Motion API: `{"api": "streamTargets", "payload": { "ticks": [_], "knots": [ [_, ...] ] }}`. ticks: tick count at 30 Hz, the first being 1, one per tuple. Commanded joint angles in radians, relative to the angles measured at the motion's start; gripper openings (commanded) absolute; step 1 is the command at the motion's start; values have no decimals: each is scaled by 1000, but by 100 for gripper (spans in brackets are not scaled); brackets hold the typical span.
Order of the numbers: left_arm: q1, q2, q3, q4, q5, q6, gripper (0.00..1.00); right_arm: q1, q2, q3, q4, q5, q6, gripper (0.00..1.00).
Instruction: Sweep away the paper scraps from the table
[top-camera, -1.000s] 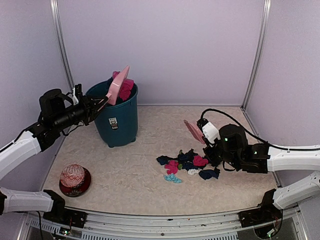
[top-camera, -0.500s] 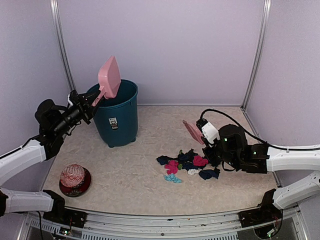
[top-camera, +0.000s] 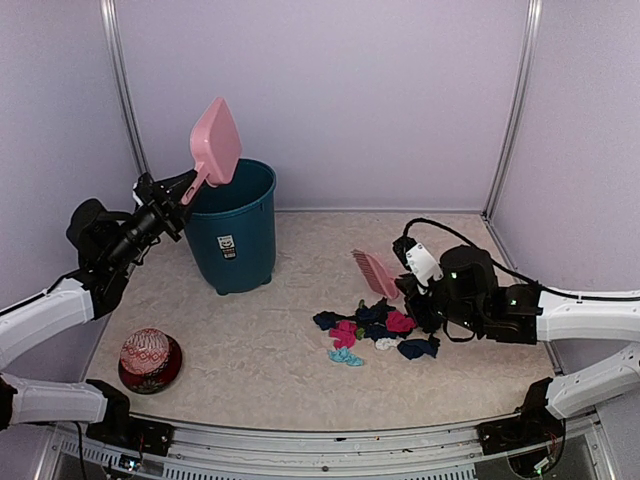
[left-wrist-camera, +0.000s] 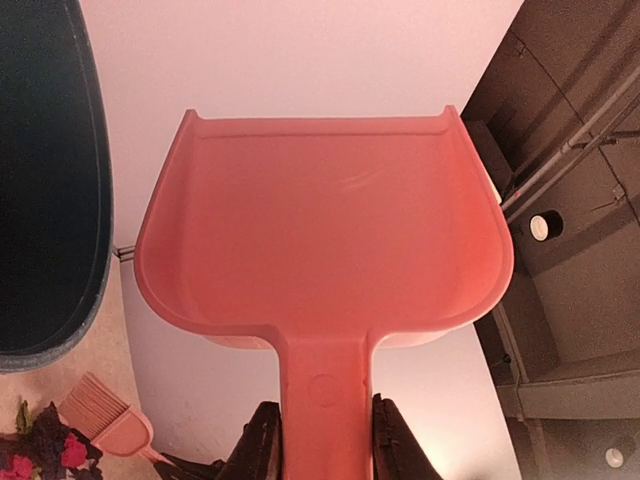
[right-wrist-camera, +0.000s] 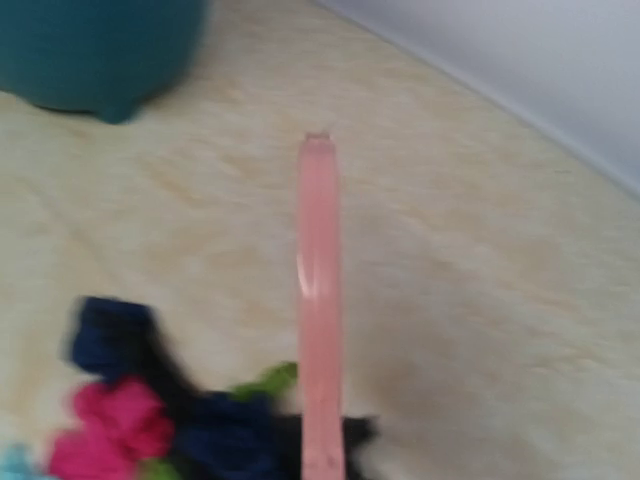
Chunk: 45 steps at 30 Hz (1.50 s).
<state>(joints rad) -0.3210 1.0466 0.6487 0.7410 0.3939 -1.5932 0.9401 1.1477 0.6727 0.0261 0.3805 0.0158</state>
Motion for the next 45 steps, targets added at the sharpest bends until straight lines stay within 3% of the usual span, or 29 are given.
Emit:
{"api": "streamTargets", "payload": {
  "ticks": [1, 11, 17, 24, 29, 35, 45],
  "knots": [
    [2, -47, 78, -96, 50, 191, 0, -9, -16, 70, -24, -198, 113, 0],
    [-114, -87, 202, -422, 64, 631, 0, -9, 36, 88, 81, -530, 378, 0],
    [-303, -92, 300, -673, -103, 906, 0, -9, 159, 104, 106, -655, 570, 0],
    [-487, -85, 325, -811, -252, 1065, 0, -14, 302, 138, 9, -636, 667, 0],
    [-616, -75, 342, -898, -400, 1144, 0, -48, 316, 137, -109, -545, 676, 0],
    [-750, -51, 326, -953, -555, 1196, 0, -103, 254, 110, -224, -436, 669, 0],
    [-900, 19, 274, -1000, -656, 1183, 0, -199, 47, 97, -309, -391, 617, 0]
  ]
}}
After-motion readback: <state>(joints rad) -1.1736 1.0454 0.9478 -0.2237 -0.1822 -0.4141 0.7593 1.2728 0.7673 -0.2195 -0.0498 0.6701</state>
